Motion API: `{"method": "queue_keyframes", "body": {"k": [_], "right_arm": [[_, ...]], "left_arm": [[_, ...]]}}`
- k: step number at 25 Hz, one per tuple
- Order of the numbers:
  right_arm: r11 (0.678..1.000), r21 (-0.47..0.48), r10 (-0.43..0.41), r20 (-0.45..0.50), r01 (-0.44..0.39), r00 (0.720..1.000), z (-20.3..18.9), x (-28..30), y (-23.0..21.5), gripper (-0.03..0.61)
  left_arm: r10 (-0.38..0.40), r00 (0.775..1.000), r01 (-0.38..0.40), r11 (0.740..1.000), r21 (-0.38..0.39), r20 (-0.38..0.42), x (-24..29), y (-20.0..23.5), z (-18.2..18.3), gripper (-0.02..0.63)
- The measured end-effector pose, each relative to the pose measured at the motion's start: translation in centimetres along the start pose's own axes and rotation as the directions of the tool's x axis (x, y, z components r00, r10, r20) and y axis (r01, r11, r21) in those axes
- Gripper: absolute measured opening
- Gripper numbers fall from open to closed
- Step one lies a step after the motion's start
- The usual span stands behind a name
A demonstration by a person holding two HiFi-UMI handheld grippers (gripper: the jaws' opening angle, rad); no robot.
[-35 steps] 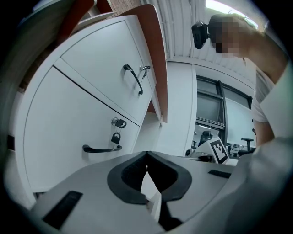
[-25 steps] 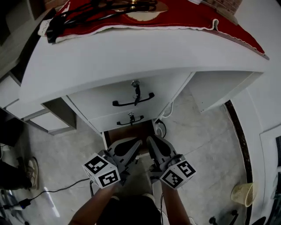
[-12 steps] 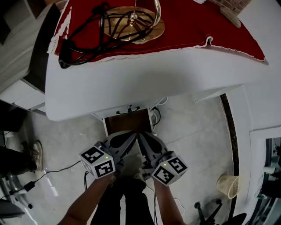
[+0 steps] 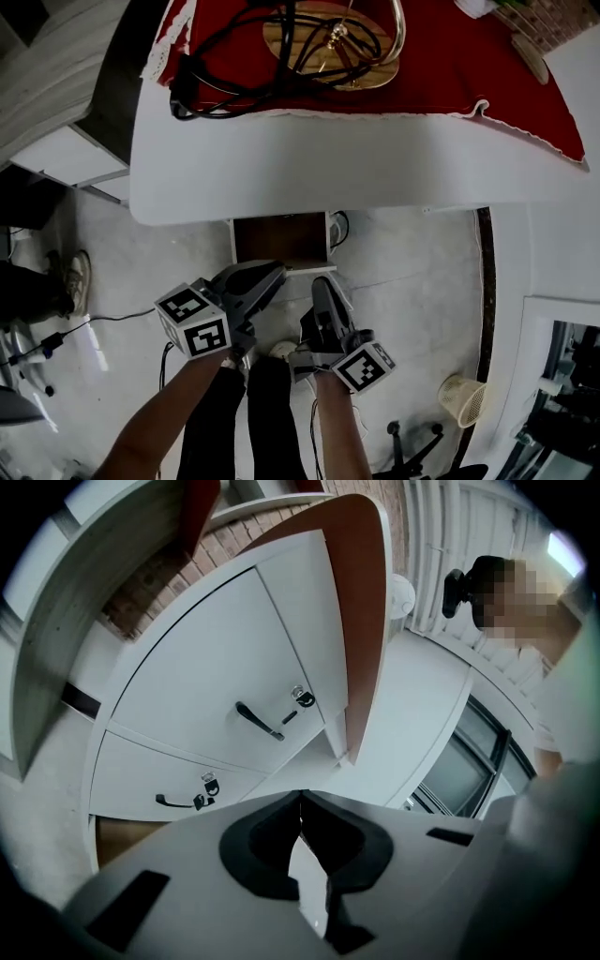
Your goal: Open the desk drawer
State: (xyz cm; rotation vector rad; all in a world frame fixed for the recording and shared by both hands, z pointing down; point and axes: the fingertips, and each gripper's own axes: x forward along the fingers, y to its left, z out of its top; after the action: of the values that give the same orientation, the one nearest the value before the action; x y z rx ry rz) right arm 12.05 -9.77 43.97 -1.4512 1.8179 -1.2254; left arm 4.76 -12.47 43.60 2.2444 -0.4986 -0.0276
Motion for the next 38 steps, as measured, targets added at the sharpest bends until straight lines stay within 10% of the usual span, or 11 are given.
{"method": "queue_keyframes", "body": {"k": [13,18,29,38], "right_arm": [[0.961,0.276,0.010,-0.010,-0.007,1.000,0.3,-0.2,-1.5,0.023],[0.922,0.359,0.155,0.003,-0.146,0.988,1.2,1.2,0.3,0.023],[0.895,0.403,0.167,0.096,-0.192,0.981,5.3,7.6,-1.3,0.138],[0.933,0.336,0.125,0.024,-0.126,0.992,5.5,12.6,-0.9,0.137]], "left_arm": [[0.057,0.994,-0.034,0.971,-0.238,0.092,-2.2,0.7,0.6,0.009],[0.044,0.978,0.023,0.949,-0.315,0.204,-2.5,0.7,1.8,0.009],[0.088,0.967,-0.009,0.951,-0.310,0.241,-1.6,0.6,4.4,0.011],[0.175,0.941,-0.058,0.926,-0.373,0.290,-3.8,2.2,4.6,0.011]]}}
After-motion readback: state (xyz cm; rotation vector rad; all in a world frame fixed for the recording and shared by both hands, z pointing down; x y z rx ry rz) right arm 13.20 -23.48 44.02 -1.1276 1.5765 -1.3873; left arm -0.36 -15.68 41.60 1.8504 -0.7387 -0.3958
